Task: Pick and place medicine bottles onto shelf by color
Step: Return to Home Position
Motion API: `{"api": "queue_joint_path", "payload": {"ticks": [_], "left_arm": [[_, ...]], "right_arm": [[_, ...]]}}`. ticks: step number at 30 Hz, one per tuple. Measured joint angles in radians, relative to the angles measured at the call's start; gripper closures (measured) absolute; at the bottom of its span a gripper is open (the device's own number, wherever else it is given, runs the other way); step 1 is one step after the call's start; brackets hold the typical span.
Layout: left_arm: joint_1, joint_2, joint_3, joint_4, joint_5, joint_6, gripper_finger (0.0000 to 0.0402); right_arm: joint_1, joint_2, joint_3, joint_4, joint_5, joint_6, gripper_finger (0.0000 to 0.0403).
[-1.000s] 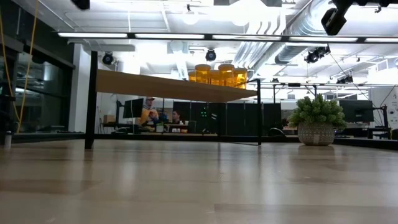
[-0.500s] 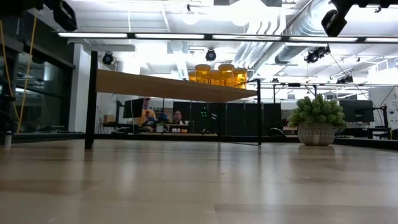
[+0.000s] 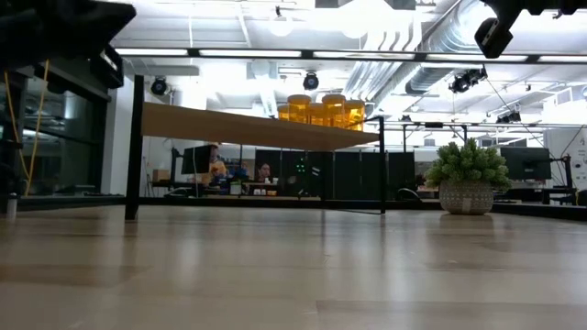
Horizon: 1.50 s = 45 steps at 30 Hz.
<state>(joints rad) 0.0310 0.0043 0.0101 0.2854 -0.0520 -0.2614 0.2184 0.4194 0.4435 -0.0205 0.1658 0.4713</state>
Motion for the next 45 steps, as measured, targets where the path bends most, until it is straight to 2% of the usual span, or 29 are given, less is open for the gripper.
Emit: {"api": "queue_joint_path", "payload": {"ticks": [7, 10, 14, 31, 33, 35, 38, 45], "left_arm": [[0.053, 0.000, 0.001, -0.270, 0.088, 0.002, 0.0401], [0.059, 0.011, 0.002, -0.261, 0.092, 0.015, 0.0401], [0.060, 0.025, 0.002, -0.273, 0.042, 0.037, 0.0401], [0.061, 0.031, 0.003, -0.270, 0.045, 0.037, 0.0398], [0.061, 0.031, 0.003, -0.270, 0.045, 0.037, 0.0398], [0.061, 0.031, 0.003, -0.270, 0.045, 0.037, 0.0398], [0.061, 0.031, 0.003, -0.270, 0.045, 0.037, 0.0398], [0.061, 0.031, 0.003, -0.270, 0.045, 0.037, 0.0398]], "right_arm": [[0.000, 0.000, 0.000, -0.006, 0.000, 0.000, 0.0403], [0.000, 0.000, 0.000, -0.006, 0.000, 0.000, 0.0403], [0.000, 0.000, 0.000, -0.007, 0.000, 0.000, 0.0403], [0.000, 0.000, 0.000, -0.006, 0.014, -0.026, 0.0403], [-0.001, -0.010, 0.000, -0.010, -0.032, -0.049, 0.0403], [0.001, -0.041, 0.000, -0.024, -0.092, -0.091, 0.0403], [0.000, -0.128, -0.038, 0.026, -0.104, -0.141, 0.0403], [-0.002, -0.419, -0.337, 0.294, -0.113, -0.172, 0.0403]]}}
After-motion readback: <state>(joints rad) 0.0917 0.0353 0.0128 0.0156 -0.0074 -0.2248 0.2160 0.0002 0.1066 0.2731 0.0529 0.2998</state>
